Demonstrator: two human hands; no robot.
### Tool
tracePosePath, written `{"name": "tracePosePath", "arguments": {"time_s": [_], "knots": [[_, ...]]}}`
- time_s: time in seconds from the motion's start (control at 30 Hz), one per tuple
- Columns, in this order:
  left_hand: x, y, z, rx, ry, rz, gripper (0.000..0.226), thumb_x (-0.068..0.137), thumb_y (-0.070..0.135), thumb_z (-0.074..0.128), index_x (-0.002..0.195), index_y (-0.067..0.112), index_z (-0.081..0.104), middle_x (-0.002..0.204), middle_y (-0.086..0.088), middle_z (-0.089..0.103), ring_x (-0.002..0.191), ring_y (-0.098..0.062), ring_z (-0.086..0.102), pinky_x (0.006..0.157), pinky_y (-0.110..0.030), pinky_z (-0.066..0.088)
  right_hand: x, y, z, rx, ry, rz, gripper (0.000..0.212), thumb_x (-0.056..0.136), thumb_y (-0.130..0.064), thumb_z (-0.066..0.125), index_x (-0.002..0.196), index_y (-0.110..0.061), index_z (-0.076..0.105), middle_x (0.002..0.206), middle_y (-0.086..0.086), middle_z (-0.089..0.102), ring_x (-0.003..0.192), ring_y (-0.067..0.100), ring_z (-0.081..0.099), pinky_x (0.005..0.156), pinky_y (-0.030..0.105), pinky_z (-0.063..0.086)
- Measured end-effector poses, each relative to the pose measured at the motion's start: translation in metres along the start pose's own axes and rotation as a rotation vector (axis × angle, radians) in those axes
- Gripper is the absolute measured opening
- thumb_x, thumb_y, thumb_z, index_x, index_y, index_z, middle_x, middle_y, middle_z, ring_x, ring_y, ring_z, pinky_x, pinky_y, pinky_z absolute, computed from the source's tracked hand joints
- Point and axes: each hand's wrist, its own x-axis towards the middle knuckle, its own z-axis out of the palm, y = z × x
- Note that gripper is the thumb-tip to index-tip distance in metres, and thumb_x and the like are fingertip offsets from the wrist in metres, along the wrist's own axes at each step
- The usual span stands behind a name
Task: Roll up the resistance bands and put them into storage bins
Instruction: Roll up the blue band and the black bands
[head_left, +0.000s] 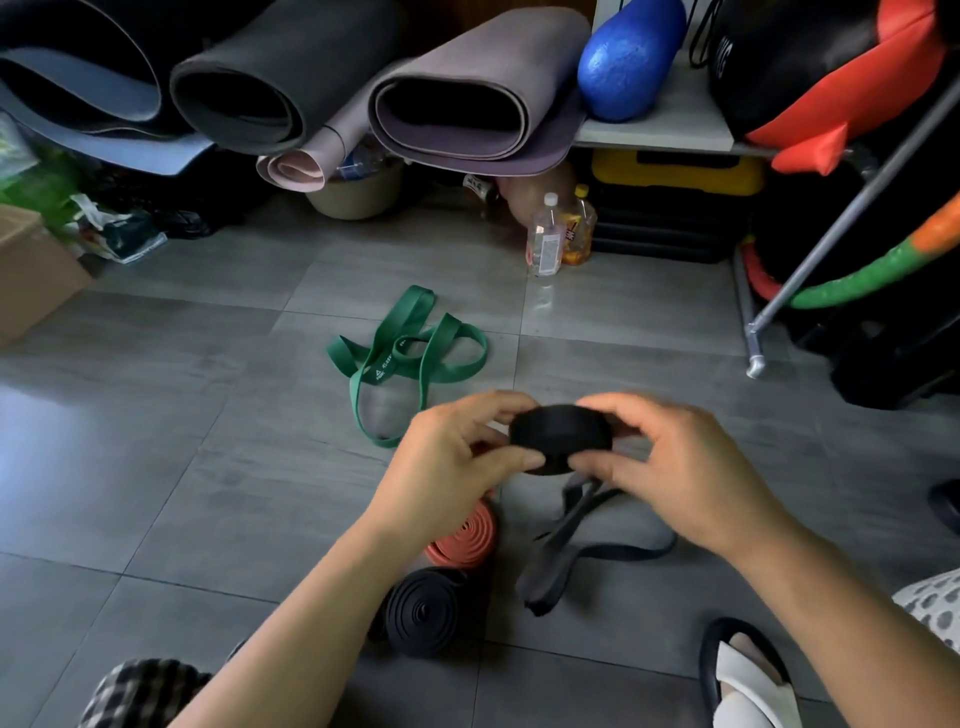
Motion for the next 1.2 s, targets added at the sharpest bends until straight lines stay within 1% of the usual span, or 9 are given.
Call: {"name": "tracePosePath", "arguments": {"time_s": [0.1, 0.23, 0.4, 0.57, 0.7, 0.83, 0.97, 1.1, 1.2], "knots": [[-0.001, 0.010, 0.001, -0.388, 0.056, -0.040, 0.035, 0.070, -0.012, 0.066, 0.086, 0.019, 0.059, 0.072, 0.013, 0.068, 0.064, -0.009, 0.064, 0.063, -0.023, 0.051, 0.005, 0.003, -0.006, 0.528, 0.036, 0.056, 0.033, 0.058, -0.044, 0.076, 0.089, -0.036, 0.070, 0.089, -0.016, 0.071, 0.090, 0.001, 0.065, 0.083, 0.012, 0.047], [-0.003, 0.010, 0.006, -0.652, 0.081, -0.023, 0.028, 0.068, -0.003, 0.065, 0.091, 0.011, 0.058, 0.081, 0.002, 0.070, 0.072, -0.013, 0.068, 0.063, -0.022, 0.055, 0.005, 0.002, 0.001, 0.630, 0.030, -0.004, 0.046, 0.054, -0.061, 0.073, 0.095, -0.042, 0.069, 0.094, -0.014, 0.072, 0.093, 0.006, 0.066, 0.083, 0.014, 0.048], [-0.004, 0.007, 0.013, -0.875, 0.016, -0.161, 0.025, 0.072, -0.002, 0.062, 0.094, 0.008, 0.058, 0.085, -0.005, 0.071, 0.079, -0.018, 0.069, 0.063, -0.025, 0.056, 0.003, 0.002, 0.005, 0.779, 0.039, 0.065, 0.030, 0.059, -0.034, 0.073, 0.089, -0.030, 0.074, 0.087, -0.011, 0.073, 0.086, 0.004, 0.068, 0.076, 0.012, 0.048], [0.002, -0.002, -0.007, 0.011, -0.128, -0.044, 0.051, 0.075, 0.010, 0.073, 0.110, 0.041, 0.054, 0.109, 0.016, 0.062, 0.084, -0.016, 0.065, 0.080, -0.030, 0.055, -0.001, 0.006, -0.002, 0.042, -0.031, 0.067, 0.031, 0.071, -0.021, 0.076, 0.101, -0.022, 0.071, 0.092, -0.007, 0.073, 0.088, 0.012, 0.067, 0.080, 0.033, 0.052], [0.000, -0.006, -0.006, 0.276, -0.153, 0.077, 0.030, 0.067, 0.030, 0.071, 0.096, 0.037, 0.068, 0.082, 0.016, 0.065, 0.074, -0.003, 0.060, 0.071, -0.013, 0.046, -0.005, 0.001, 0.003, -0.250, -0.149, -0.052, 0.031, 0.076, -0.030, 0.072, 0.107, -0.025, 0.067, 0.093, -0.008, 0.068, 0.089, 0.014, 0.061, 0.078, 0.035, 0.046], [-0.001, -0.002, -0.006, -0.124, -0.025, -0.052, 0.029, 0.068, 0.006, 0.077, 0.082, 0.028, 0.066, 0.081, -0.009, 0.072, 0.074, -0.034, 0.065, 0.073, -0.035, 0.054, 0.001, 0.003, 0.000, 0.157, -0.114, 0.028, 0.037, 0.069, -0.025, 0.075, 0.105, -0.025, 0.066, 0.096, -0.012, 0.067, 0.094, 0.001, 0.060, 0.084, 0.012, 0.043], [-0.002, 0.007, -0.006, -0.474, 0.010, -0.061, 0.031, 0.064, 0.003, 0.075, 0.091, 0.012, 0.063, 0.081, 0.004, 0.072, 0.075, -0.010, 0.067, 0.070, -0.021, 0.055, 0.003, 0.002, 0.000, 0.529, -0.013, 0.073, 0.031, 0.059, -0.030, 0.072, 0.089, -0.031, 0.066, 0.087, -0.016, 0.072, 0.086, -0.002, 0.064, 0.080, 0.010, 0.047], [-0.003, 0.007, 0.002, -0.823, 0.029, -0.164, 0.021, 0.069, 0.002, 0.059, 0.090, 0.006, 0.060, 0.083, -0.005, 0.072, 0.078, -0.019, 0.069, 0.066, -0.027, 0.057, 0.003, 0.001, 0.007, 0.685, 0.031, 0.037, 0.036, 0.056, -0.053, 0.074, 0.089, -0.040, 0.070, 0.088, -0.016, 0.072, 0.086, 0.001, 0.066, 0.077, 0.014, 0.049], [-0.004, 0.004, 0.008, -0.908, -0.007, -0.267, 0.022, 0.075, 0.002, 0.066, 0.096, 0.005, 0.059, 0.090, -0.009, 0.071, 0.084, -0.023, 0.069, 0.071, -0.030, 0.058, 0.005, 0.001, 0.004, 0.673, 0.009, 0.079, 0.025, 0.068, -0.040, 0.069, 0.091, -0.031, 0.072, 0.092, -0.013, 0.072, 0.090, 0.004, 0.066, 0.080, 0.014, 0.048]]}}
